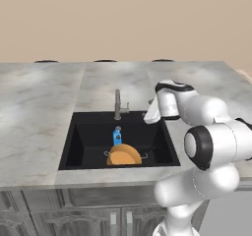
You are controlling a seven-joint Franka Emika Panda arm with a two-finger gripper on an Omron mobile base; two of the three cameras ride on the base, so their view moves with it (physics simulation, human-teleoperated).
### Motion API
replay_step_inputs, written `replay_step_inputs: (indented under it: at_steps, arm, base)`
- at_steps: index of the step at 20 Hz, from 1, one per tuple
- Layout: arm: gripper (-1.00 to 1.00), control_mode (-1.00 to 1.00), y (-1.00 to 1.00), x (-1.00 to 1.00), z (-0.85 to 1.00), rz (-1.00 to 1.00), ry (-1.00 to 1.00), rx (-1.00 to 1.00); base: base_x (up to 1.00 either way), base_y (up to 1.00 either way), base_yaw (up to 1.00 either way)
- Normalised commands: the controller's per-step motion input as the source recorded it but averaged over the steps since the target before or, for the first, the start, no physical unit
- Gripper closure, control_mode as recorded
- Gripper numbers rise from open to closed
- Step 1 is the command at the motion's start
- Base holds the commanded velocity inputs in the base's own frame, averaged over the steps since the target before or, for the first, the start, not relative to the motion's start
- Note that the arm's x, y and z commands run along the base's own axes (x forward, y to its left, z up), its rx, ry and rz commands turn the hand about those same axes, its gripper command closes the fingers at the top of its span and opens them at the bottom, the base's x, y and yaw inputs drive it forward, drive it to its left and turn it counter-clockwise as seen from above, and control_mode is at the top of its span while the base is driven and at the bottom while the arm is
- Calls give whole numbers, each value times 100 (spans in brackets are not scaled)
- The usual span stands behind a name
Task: Pick the strainer and saucepan and place them in the sink. Then turn on the water.
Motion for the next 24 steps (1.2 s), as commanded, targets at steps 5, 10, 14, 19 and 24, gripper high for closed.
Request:
replay_step_inputs:
  at_steps: [5,10,14,19,24]
  arm:
    - [-100,-100,11,19,0,-13,-9,20]
    - [-100,-100,0,19,0,-10,-5,15]
    - [-100,-100,0,28,0,-7,1,6]
    - [-100,-100,0,39,-4,-5,7,1]
    - [-100,-100,0,14,-10,0,0,0]
  base:
    - [0,0,0]
    - [0,0,0]
    - [0,0,0]
    - [0,0,0]
    - [0,0,0]
